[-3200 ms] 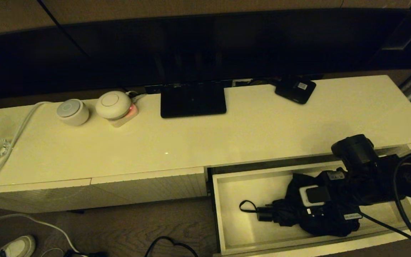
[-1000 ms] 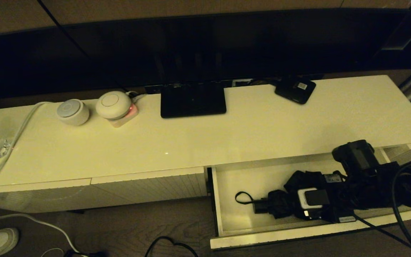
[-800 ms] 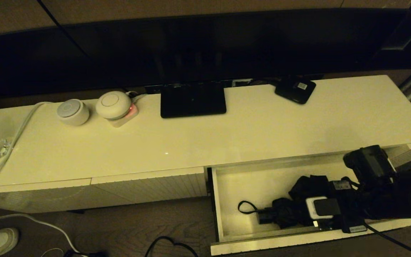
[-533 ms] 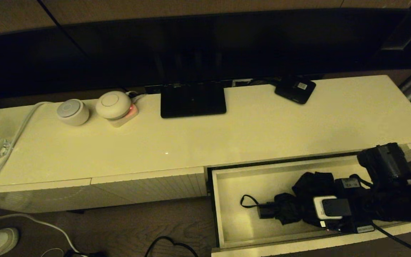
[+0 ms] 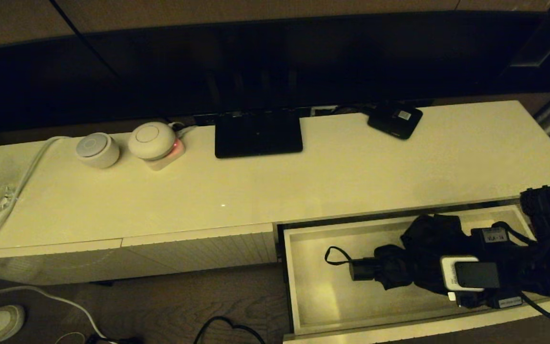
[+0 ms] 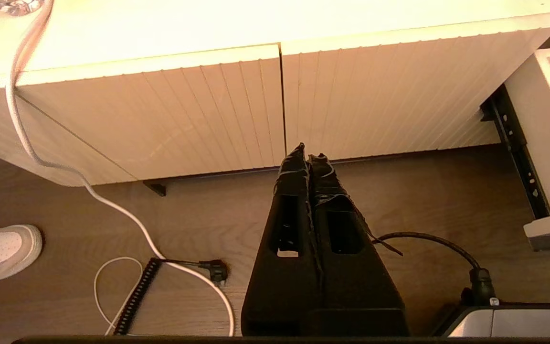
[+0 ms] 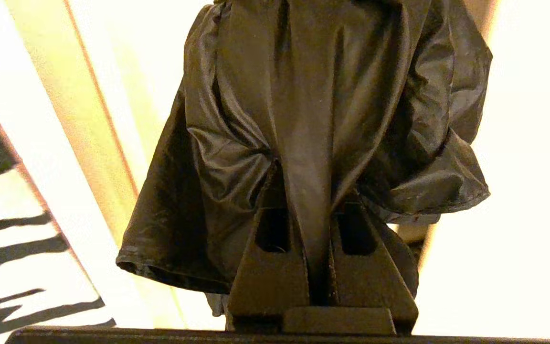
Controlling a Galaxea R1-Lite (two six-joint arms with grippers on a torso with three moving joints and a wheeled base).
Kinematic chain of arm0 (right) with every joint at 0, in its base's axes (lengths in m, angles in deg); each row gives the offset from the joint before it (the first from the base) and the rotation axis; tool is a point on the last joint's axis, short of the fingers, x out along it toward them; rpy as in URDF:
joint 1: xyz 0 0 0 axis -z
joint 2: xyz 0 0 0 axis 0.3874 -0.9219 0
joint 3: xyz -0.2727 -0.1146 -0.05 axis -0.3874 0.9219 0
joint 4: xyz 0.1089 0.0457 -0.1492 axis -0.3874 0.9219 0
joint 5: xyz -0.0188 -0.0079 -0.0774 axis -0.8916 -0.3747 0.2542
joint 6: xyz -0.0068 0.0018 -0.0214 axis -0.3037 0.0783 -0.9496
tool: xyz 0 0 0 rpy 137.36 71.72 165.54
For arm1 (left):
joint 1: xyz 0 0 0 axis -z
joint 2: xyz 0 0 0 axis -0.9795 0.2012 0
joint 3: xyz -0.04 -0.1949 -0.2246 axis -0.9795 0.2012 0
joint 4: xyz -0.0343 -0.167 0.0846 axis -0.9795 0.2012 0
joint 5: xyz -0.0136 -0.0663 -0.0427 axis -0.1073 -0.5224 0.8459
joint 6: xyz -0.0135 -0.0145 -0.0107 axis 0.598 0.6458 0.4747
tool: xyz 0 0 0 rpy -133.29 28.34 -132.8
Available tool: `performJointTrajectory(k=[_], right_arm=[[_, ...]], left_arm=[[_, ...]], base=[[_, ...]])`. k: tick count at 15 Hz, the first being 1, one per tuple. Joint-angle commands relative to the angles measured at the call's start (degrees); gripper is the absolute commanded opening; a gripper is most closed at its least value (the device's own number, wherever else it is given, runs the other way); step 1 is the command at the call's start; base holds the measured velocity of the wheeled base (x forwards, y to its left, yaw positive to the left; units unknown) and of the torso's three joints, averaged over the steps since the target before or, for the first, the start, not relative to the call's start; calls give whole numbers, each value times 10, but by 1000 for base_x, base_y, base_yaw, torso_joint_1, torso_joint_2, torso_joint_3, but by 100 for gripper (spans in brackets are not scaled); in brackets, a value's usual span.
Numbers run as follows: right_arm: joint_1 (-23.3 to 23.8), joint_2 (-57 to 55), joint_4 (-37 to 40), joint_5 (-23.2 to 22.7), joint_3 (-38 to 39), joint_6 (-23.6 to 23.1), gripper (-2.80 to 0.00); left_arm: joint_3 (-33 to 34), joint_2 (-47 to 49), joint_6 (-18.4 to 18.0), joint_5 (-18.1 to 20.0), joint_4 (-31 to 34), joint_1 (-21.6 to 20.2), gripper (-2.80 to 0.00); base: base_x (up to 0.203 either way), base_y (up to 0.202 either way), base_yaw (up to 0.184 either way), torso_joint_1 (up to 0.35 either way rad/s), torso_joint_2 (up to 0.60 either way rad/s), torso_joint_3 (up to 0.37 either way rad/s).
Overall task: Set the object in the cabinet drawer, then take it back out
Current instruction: Take the umbrella out of the drawer and put it on the table
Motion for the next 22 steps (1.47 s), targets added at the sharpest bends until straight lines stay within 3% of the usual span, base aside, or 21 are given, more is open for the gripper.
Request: performJointTrajectory(k=[1, 7, 12, 18, 22], right_arm=[[-1, 57, 4, 0, 2, -3, -280], [-3, 162, 49, 2, -42, 4, -280], [-3, 118, 26, 4, -110, 2, -280], [0, -80, -172, 22, -157, 0, -280], [2, -158, -259, 31, -185, -5, -280]], left_arm=[[2, 0, 0, 0, 0, 0, -280], [2, 0, 0, 0, 0, 0, -280], [2, 0, 0, 0, 0, 0, -280], [2, 0, 0, 0, 0, 0, -280], [2, 0, 0, 0, 0, 0, -280]], base=[[0, 0, 0, 0, 0, 0], [0, 0, 0, 0, 0, 0], [0, 0, 0, 0, 0, 0], [0, 0, 0, 0, 0, 0], [0, 0, 0, 0, 0, 0]])
